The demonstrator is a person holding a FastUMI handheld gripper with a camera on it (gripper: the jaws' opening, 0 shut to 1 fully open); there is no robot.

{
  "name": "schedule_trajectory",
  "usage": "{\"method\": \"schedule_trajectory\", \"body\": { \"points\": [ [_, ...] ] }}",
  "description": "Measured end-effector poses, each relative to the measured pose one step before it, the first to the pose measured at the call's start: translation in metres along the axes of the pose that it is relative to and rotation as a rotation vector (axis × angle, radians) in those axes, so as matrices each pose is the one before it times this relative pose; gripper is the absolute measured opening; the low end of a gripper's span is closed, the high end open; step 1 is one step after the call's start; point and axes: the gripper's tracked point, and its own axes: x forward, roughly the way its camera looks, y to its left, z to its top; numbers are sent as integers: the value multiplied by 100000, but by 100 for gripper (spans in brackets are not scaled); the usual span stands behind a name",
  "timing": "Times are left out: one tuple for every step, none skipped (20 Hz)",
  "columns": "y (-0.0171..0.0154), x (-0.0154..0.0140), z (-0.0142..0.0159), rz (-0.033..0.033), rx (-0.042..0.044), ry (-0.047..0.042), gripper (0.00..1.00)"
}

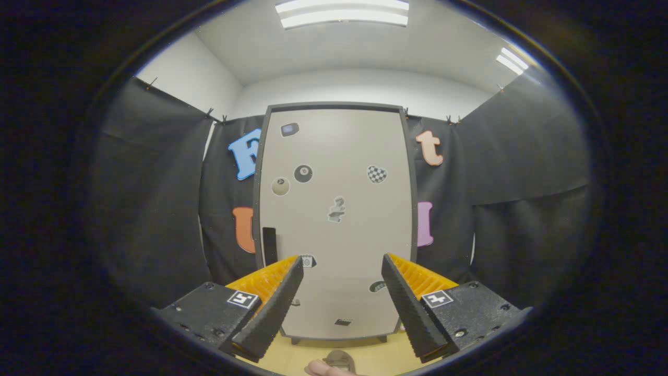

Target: Open the shoe cabinet door, grab the shoes and put them into the shoe cabinet, then close the shoe cabinet door.

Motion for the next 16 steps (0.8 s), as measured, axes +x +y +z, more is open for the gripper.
{"method": "schedule_trajectory", "body": {
  "points": [
    [756, 797, -283, 2532, 483, 914, 99],
    [943, 972, -199, 2662, -194, 319, 99],
    [932, 1147, -173, 2548, -855, 154, 99],
    [968, 1243, -368, 2726, -1588, 1195, 98],
    [761, 981, -375, 1827, -607, 746, 99],
    [1168, 1313, -179, 3061, -360, 592, 99],
    [1147, 1196, -289, 3083, -260, 229, 99],
    [903, 1243, -214, 1878, -327, 404, 99],
    [697, 1179, -528, 380, -206, 803, 99],
    [429, 1194, -426, -592, 151, 662, 99],
    [421, 1100, -499, -1113, 891, 793, 99],
    [389, 1132, -480, -761, 1199, 822, 99],
    [343, 1105, -671, -924, 402, 1774, 99],
    [190, 1099, -249, -775, -127, 39, 99],
    [147, 1031, -162, -963, -577, -252, 99],
    [-155, 1090, -122, -1938, -895, -91, 98]
  ]
}}
